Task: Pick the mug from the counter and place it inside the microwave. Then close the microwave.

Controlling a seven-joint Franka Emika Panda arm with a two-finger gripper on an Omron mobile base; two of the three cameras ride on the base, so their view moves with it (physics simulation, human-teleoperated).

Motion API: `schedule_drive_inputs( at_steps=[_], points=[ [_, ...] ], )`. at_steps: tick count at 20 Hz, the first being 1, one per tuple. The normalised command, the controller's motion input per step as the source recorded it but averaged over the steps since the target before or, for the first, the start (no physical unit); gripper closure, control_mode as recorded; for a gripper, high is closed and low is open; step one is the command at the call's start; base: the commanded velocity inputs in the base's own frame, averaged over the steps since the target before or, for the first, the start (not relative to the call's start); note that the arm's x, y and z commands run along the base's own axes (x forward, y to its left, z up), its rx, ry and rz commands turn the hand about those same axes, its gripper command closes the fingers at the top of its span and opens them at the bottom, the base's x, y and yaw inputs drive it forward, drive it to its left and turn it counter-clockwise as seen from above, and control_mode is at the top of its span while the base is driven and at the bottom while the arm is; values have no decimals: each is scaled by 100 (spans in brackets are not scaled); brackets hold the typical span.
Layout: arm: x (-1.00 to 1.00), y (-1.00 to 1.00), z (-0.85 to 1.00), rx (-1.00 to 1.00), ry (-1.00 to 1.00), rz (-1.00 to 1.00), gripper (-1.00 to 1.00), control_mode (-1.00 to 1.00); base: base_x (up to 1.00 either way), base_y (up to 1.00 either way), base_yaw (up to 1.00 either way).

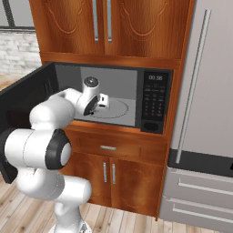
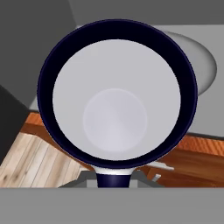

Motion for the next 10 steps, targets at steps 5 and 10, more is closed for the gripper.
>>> schedule_drive_inputs(
  at_steps=[5, 10],
  points=[
    [20, 0, -4, 0, 1, 0, 100, -100, 0, 0, 0],
    [19, 0, -9, -1, 0, 0, 100, -100, 0, 0, 0]
  ],
)
